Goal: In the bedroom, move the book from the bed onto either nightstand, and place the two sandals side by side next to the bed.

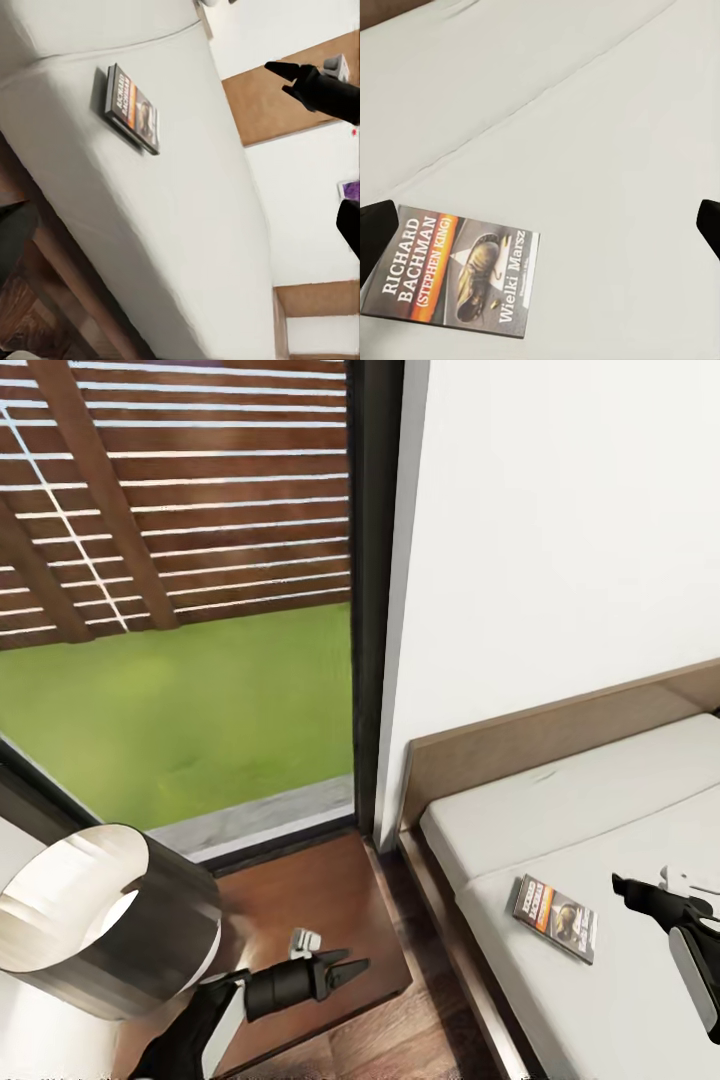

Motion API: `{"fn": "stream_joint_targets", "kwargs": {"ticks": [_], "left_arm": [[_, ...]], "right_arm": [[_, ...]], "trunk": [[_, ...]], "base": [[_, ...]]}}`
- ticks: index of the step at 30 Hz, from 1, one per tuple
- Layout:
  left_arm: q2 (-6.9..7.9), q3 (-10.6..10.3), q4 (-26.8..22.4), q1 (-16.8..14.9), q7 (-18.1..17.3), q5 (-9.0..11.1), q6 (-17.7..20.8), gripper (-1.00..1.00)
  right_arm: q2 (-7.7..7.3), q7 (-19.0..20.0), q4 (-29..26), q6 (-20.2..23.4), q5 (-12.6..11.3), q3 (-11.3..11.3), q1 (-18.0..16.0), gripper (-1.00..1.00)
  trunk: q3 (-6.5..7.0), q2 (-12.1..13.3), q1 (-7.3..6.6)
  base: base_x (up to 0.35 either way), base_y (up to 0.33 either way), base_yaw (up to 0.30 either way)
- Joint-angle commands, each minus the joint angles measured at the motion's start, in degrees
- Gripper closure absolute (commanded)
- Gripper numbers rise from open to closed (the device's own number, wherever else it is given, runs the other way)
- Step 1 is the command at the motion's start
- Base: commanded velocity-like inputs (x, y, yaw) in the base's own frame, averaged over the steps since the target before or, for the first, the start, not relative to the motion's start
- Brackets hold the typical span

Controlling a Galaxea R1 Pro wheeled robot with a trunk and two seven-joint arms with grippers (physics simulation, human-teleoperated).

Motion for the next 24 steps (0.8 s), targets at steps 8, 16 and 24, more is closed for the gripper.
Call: {"fn": "stream_joint_targets", "kwargs": {"ticks": [8,16,24], "left_arm": [[0.22,-0.1,-0.2,0.0,-8.5,0.8,0.9,-1.00],[0.14,-0.3,-0.2,0.0,-8.9,0.6,0.9,-1.00],[0.09,-0.3,-0.2,0.0,-8.9,0.6,0.9,-1.00]], "right_arm": [[0.02,-0.1,-0.1,0.3,-0.6,0.0,0.0,-1.00],[-0.01,-0.1,-0.1,0.3,-0.6,0.0,0.0,-1.00],[-0.01,-0.1,-0.1,0.3,-0.6,0.0,0.0,-1.00]], "trunk": [[-0.81,-0.1,0.02],[-1.53,-0.1,0.02],[-2.26,-0.1,0.02]], "base": [[0.000,0.000,0.000],[0.000,0.000,0.000],[0.000,0.000,0.000]]}}
